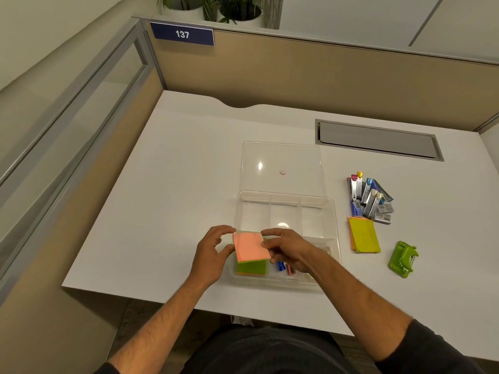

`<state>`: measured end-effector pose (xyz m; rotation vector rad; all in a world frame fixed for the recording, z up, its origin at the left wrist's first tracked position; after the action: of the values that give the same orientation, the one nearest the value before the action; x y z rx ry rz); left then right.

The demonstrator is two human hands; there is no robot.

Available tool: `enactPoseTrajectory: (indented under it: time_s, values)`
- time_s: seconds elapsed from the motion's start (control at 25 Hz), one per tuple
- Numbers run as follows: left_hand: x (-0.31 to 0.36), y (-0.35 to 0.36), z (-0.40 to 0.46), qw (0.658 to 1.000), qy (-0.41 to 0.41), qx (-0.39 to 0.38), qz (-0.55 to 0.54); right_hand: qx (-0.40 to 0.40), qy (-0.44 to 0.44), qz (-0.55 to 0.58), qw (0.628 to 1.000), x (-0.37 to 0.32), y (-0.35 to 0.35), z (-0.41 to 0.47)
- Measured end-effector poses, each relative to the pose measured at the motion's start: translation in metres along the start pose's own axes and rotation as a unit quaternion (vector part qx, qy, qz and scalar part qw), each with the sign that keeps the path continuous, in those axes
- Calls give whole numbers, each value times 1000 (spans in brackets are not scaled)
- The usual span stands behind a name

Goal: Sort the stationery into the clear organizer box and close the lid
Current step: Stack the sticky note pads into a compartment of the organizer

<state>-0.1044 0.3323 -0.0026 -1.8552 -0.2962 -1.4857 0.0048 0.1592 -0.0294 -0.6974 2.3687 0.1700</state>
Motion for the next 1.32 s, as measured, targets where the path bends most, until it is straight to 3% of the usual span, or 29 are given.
enactPoseTrajectory:
  time_s: [0.2, 0.36, 0.6, 0.92, 1.32]
  values:
    - [-25, 17, -13, 984, -23, -99, 146, 89, -93, -123, 984, -2, -4, 3]
    - [-43, 27, -21, 964, 2, -161, 209, 143, -196, -265, 933, 3, 8, 11]
    - [-45, 33, -21, 951, 40, -173, 254, 153, -229, -332, 902, 9, 15, 17]
    - [-2, 55, -14, 964, 70, -114, 228, 168, -238, -243, 925, -13, -29, 6]
    - [82, 194, -29, 965, 123, -168, 161, 242, -275, -231, 901, -20, -192, -6]
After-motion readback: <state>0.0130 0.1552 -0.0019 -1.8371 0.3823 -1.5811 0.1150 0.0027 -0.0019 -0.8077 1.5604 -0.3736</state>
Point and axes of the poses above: each hand's wrist, its own z-axis towards the middle knuckle, its own y-axis out of the palm, x = y × z, the point moved 8 cm from there along z, towards the middle knuckle, and after that the axes turned 13 degrees about x, right-handed, at the moved point
